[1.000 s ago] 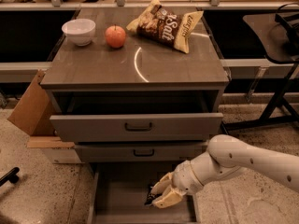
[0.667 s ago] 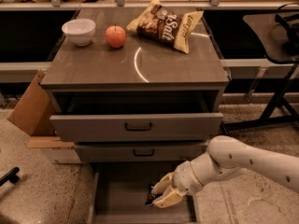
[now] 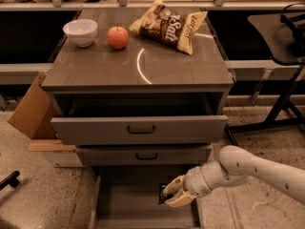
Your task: Place rxbar chocolate into bottom drawer
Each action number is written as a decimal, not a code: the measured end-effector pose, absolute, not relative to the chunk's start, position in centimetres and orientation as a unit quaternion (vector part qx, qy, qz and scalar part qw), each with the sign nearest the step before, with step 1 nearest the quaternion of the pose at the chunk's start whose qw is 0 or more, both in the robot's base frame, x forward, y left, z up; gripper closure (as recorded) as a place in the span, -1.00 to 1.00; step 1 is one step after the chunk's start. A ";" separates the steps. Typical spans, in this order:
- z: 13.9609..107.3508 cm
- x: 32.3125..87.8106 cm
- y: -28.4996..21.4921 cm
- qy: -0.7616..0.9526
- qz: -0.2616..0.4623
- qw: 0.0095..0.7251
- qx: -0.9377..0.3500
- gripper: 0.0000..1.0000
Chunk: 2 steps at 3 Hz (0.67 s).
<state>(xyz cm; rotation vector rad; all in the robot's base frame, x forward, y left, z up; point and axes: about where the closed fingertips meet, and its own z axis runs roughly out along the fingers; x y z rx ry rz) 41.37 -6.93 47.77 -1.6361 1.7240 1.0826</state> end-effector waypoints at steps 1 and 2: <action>44.0 43.1 -8.3 0.634 0.402 0.284 -0.597 1.00; 39.8 44.7 -9.5 0.638 0.402 0.313 -0.578 1.00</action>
Offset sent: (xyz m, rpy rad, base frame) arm 0.0523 -0.0452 -0.1322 0.1288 -0.0683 -0.1508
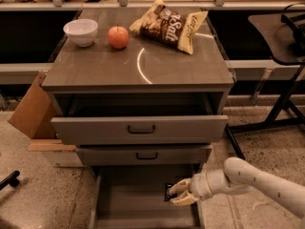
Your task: Place rxbar chocolate into bottom drawer
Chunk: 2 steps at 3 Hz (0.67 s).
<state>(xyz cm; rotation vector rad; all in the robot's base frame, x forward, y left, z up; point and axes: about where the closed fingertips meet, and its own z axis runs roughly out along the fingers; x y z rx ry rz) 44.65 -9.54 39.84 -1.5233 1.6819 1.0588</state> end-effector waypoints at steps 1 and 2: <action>34.3 46.3 -10.2 0.654 0.403 0.319 -0.555 1.00; 30.4 47.5 -10.6 0.666 0.411 0.318 -0.535 1.00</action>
Offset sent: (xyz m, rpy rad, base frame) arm 0.0446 -0.0201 -0.1371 0.0302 0.0913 -0.1314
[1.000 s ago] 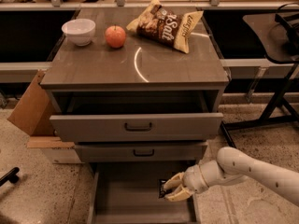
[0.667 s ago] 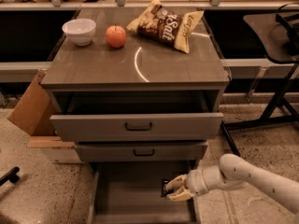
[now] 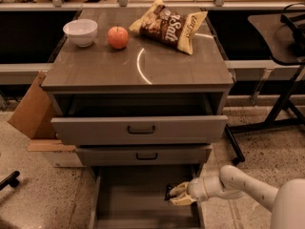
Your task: Place rxbar chocolate into bottom drawer
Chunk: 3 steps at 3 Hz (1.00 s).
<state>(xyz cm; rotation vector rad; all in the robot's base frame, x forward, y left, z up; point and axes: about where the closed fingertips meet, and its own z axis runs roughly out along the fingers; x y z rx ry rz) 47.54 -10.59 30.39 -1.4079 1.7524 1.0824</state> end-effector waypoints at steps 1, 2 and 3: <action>30.2 47.6 -10.4 0.666 0.413 0.318 -0.534 0.48; 30.1 47.5 -10.2 0.665 0.414 0.318 -0.534 0.01; 30.0 47.4 -10.0 0.664 0.416 0.317 -0.534 -0.46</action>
Offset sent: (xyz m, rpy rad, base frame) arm 0.0013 0.0009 -0.0023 0.0020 -0.0002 -0.0026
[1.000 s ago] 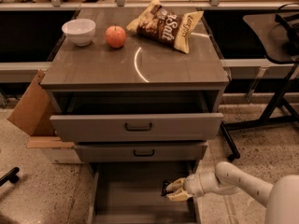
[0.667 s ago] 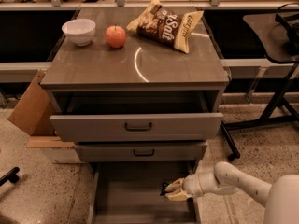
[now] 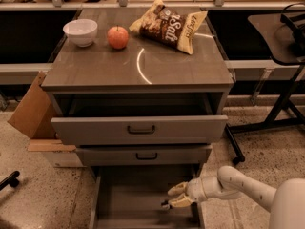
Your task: Place rxbar chocolate into bottom drawer
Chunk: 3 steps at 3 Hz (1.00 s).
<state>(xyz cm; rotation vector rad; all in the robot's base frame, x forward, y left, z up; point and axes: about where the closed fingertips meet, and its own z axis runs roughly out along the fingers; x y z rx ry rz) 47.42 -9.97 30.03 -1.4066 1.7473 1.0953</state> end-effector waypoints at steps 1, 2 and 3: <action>30.6 47.1 -9.7 0.656 0.426 0.314 -0.538 -0.91; 33.4 45.7 -11.6 0.647 0.428 0.325 -0.542 -1.00; 35.8 44.6 -14.3 0.648 0.422 0.335 -0.538 -1.00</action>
Offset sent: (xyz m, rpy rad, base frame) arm -0.0245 -0.0328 0.0539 0.0442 -0.0406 0.0262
